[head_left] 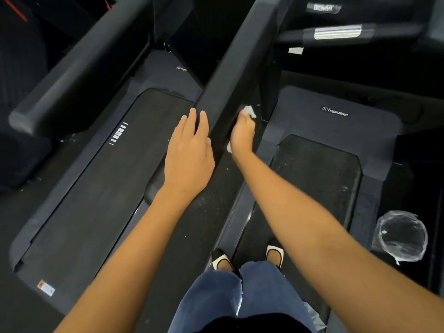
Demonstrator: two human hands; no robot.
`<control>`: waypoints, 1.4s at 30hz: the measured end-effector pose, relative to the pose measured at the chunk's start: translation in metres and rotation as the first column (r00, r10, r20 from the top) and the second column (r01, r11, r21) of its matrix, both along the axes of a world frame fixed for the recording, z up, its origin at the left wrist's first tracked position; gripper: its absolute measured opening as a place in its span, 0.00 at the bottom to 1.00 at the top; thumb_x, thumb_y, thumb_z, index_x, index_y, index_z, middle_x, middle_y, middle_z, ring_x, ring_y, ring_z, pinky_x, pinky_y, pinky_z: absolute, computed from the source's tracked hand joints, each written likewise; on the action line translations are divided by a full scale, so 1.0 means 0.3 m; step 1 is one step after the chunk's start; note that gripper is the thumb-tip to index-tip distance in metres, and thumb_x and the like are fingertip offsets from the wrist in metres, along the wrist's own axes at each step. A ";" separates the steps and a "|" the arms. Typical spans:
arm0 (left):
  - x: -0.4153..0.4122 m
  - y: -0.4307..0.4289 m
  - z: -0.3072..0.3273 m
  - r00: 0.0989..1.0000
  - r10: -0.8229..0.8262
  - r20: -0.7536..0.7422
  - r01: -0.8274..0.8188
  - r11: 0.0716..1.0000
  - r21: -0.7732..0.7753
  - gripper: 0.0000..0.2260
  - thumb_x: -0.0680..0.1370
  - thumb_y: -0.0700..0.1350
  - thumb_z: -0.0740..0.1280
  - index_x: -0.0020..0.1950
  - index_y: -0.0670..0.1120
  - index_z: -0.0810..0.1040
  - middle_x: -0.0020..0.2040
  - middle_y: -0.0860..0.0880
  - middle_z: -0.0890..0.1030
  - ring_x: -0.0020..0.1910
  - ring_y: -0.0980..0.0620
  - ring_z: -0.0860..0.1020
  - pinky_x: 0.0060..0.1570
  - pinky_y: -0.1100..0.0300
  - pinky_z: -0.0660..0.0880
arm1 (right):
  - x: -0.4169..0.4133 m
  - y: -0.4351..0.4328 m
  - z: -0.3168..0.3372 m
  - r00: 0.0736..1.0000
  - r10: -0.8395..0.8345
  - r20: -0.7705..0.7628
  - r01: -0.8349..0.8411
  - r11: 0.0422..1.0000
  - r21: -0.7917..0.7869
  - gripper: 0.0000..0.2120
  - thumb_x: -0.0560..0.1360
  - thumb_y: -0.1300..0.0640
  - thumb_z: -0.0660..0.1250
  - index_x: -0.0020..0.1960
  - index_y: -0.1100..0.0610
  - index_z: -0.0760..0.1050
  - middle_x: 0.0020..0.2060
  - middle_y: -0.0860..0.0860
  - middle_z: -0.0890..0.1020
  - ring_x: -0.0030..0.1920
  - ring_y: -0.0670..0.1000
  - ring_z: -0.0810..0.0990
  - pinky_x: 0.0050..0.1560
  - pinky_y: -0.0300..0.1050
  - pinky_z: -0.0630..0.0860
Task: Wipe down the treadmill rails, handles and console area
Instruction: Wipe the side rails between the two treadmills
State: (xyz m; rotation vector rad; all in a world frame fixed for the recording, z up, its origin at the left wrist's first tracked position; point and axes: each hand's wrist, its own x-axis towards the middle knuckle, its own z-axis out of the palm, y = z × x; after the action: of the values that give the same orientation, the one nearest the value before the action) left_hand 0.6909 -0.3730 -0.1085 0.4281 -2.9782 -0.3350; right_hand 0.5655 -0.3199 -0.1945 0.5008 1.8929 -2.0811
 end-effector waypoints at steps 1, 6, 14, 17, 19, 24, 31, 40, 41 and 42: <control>-0.002 0.005 -0.002 1.000 0.009 0.006 -0.009 1.000 -0.019 0.23 0.82 0.41 0.57 0.77 0.40 0.57 0.77 0.41 0.58 0.76 0.41 0.56 0.73 0.50 0.57 | -0.068 0.010 0.001 1.000 0.003 0.014 -0.003 1.000 -0.004 0.14 0.82 0.52 0.53 0.46 0.56 0.74 0.48 0.59 0.79 0.52 0.57 0.78 0.60 0.56 0.73; -0.013 0.016 -0.010 0.999 0.023 0.023 -0.021 0.995 -0.096 0.24 0.82 0.42 0.56 0.77 0.39 0.56 0.77 0.39 0.58 0.76 0.40 0.58 0.74 0.48 0.59 | -0.060 0.002 -0.013 1.000 -0.020 0.007 0.019 0.998 0.063 0.17 0.83 0.53 0.53 0.38 0.56 0.70 0.39 0.55 0.75 0.46 0.56 0.75 0.56 0.56 0.72; -0.010 0.018 -0.016 1.000 0.017 0.024 -0.014 0.993 -0.119 0.24 0.82 0.42 0.54 0.77 0.39 0.56 0.77 0.39 0.58 0.76 0.41 0.57 0.74 0.49 0.57 | 0.169 0.022 -0.046 0.990 0.088 -0.113 -0.085 0.996 0.032 0.18 0.83 0.53 0.53 0.37 0.57 0.70 0.32 0.54 0.72 0.35 0.53 0.73 0.41 0.52 0.72; -0.004 0.017 -0.018 1.000 0.017 0.021 -0.014 0.993 -0.113 0.24 0.82 0.42 0.54 0.77 0.39 0.56 0.77 0.40 0.58 0.76 0.42 0.57 0.75 0.49 0.57 | -0.059 0.014 0.017 1.000 -0.020 -0.020 0.019 0.997 -0.077 0.16 0.83 0.54 0.53 0.51 0.63 0.74 0.45 0.56 0.76 0.51 0.55 0.76 0.56 0.50 0.71; -0.003 0.017 -0.018 1.000 0.019 0.022 -0.017 0.994 -0.110 0.23 0.82 0.42 0.55 0.77 0.39 0.56 0.77 0.40 0.58 0.76 0.42 0.57 0.74 0.50 0.57 | -0.183 0.016 0.032 0.999 -0.039 0.018 0.041 0.989 -0.142 0.17 0.83 0.53 0.52 0.60 0.65 0.71 0.51 0.54 0.76 0.56 0.53 0.74 0.61 0.47 0.67; -0.005 0.016 -0.022 1.000 0.015 0.010 -0.014 0.994 -0.106 0.23 0.82 0.42 0.55 0.77 0.39 0.57 0.77 0.40 0.59 0.76 0.42 0.58 0.73 0.47 0.60 | -0.101 0.001 0.067 0.999 0.033 -0.042 -0.032 0.999 0.041 0.15 0.84 0.49 0.50 0.46 0.55 0.71 0.41 0.51 0.73 0.45 0.49 0.72 0.58 0.52 0.70; -0.006 0.012 -0.029 1.000 0.003 -0.005 -0.003 0.994 -0.106 0.24 0.80 0.42 0.56 0.76 0.38 0.59 0.75 0.38 0.61 0.75 0.40 0.60 0.73 0.47 0.61 | 0.197 0.011 0.075 0.924 0.143 -0.356 -0.120 0.989 0.084 0.15 0.82 0.56 0.53 0.37 0.52 0.61 0.32 0.48 0.66 0.33 0.46 0.65 0.37 0.41 0.66; 0.011 -0.006 0.023 0.992 0.070 -0.104 -0.037 0.956 0.290 0.20 0.83 0.41 0.56 0.75 0.44 0.64 0.76 0.49 0.62 0.76 0.53 0.58 0.70 0.65 0.50 | -0.209 0.044 0.233 0.988 0.031 -0.149 -0.032 0.999 -0.010 0.08 0.81 0.56 0.54 0.45 0.60 0.65 0.39 0.47 0.60 0.36 0.45 0.67 0.37 0.33 0.68; 0.014 -0.016 0.036 0.988 0.103 -0.119 -0.046 0.911 0.409 0.18 0.82 0.41 0.56 0.73 0.45 0.68 0.73 0.51 0.67 0.73 0.57 0.62 0.69 0.66 0.53 | -0.167 0.043 0.247 0.988 0.084 -0.127 -0.076 0.995 0.061 0.09 0.82 0.56 0.53 0.45 0.58 0.64 0.39 0.49 0.67 0.37 0.45 0.66 0.33 0.28 0.66; 0.017 -0.032 0.047 0.981 0.143 -0.134 -0.052 0.849 0.526 0.15 0.82 0.40 0.57 0.68 0.47 0.73 0.67 0.53 0.72 0.67 0.62 0.67 0.67 0.66 0.58 | -0.099 0.042 0.252 0.984 0.139 -0.116 -0.132 0.989 0.063 0.10 0.83 0.56 0.52 0.43 0.55 0.64 0.41 0.48 0.67 0.39 0.45 0.66 0.31 0.25 0.64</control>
State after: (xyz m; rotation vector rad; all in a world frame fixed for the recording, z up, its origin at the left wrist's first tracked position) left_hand 0.6961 -0.3825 -0.0943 0.5642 -2.6493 -1.1202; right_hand 0.5359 -0.3073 -0.1189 0.2554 1.9958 -2.0164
